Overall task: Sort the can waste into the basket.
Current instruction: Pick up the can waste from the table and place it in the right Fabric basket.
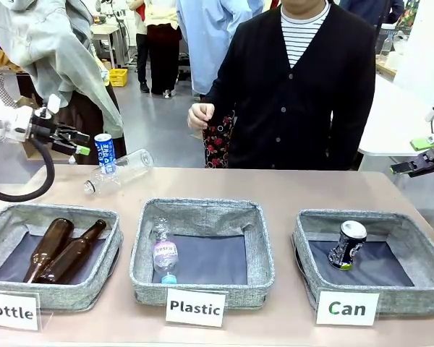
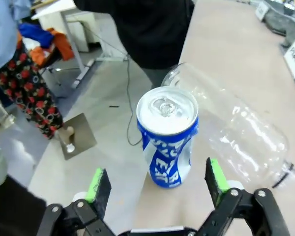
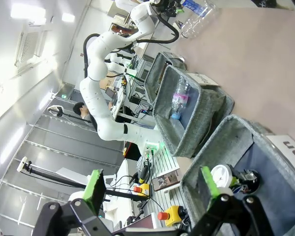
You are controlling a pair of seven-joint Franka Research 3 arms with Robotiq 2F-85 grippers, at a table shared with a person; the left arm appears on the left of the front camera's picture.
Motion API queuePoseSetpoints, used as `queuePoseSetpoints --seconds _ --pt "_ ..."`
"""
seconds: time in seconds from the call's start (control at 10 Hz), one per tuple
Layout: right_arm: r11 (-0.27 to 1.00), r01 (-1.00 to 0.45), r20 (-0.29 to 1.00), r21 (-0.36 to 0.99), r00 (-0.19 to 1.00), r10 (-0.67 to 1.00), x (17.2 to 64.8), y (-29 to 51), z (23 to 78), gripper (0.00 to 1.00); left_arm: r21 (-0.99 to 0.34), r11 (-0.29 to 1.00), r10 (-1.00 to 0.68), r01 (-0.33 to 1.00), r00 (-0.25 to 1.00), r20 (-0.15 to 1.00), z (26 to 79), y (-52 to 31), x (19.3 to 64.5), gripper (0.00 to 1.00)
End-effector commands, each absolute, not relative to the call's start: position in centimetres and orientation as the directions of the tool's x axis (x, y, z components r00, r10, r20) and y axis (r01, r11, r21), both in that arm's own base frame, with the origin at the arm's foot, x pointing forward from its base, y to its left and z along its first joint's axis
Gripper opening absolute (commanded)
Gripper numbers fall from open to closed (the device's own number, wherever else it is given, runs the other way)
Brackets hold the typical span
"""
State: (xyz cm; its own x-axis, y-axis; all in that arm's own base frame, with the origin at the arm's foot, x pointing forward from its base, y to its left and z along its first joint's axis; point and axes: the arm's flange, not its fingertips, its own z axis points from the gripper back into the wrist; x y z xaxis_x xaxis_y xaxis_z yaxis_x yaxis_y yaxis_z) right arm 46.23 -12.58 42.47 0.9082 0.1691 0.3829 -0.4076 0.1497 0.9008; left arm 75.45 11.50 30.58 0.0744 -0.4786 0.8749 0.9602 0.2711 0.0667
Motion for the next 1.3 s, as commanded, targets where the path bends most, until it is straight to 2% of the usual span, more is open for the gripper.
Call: queuePoseSetpoints --seconds 0.0,0.6,0.7,0.8,0.9,1.0,1.1,1.2 --pt "0.147 -0.42 0.393 0.896 0.902 0.182 46.3 -12.8 42.7 1.0 0.048 0.218 -0.487 0.975 0.067 0.871 31.1 12.0 77.5 1.0" --pt "0.147 -0.42 0.393 0.896 0.902 0.182 46.3 -12.8 42.7 1.0 0.046 0.111 -0.482 0.993 0.013 0.876 29.9 9.5 78.0 1.0" --pt "0.147 -0.42 0.393 0.896 0.902 0.182 46.3 -12.8 42.7 1.0 0.061 0.112 -0.47 0.992 -0.002 0.883 30.9 11.4 76.2 1.0" --pt "0.147 -0.42 0.393 0.896 0.902 0.182 46.3 -12.8 42.7 1.0 0.014 0.101 -0.52 0.995 0.04 0.853 32.4 15.7 72.5 1.0" --pt "0.147 -0.42 0.393 0.896 0.902 0.182 46.3 -12.8 42.7 1.0 -0.063 0.158 -0.553 0.985 0.141 0.821 33.5 20.2 67.5 1.0" --pt "0.147 -0.42 0.393 0.896 0.902 0.182 46.3 -12.8 42.7 1.0 -0.125 0.149 -0.572 0.981 0.188 0.799 34.9 24.0 61.2 1.0" --pt "0.147 -0.42 0.393 0.896 0.902 0.182 46.3 -12.8 42.7 1.0 -0.083 0.178 -0.553 0.98 0.17 0.816 37.8 27.1 52.4 1.0" --pt "0.147 -0.42 0.393 0.896 0.902 0.182 46.3 -12.8 42.7 1.0 0.05 0.227 -0.531 0.972 0.081 0.843 40.8 28.1 45.4 1.0"
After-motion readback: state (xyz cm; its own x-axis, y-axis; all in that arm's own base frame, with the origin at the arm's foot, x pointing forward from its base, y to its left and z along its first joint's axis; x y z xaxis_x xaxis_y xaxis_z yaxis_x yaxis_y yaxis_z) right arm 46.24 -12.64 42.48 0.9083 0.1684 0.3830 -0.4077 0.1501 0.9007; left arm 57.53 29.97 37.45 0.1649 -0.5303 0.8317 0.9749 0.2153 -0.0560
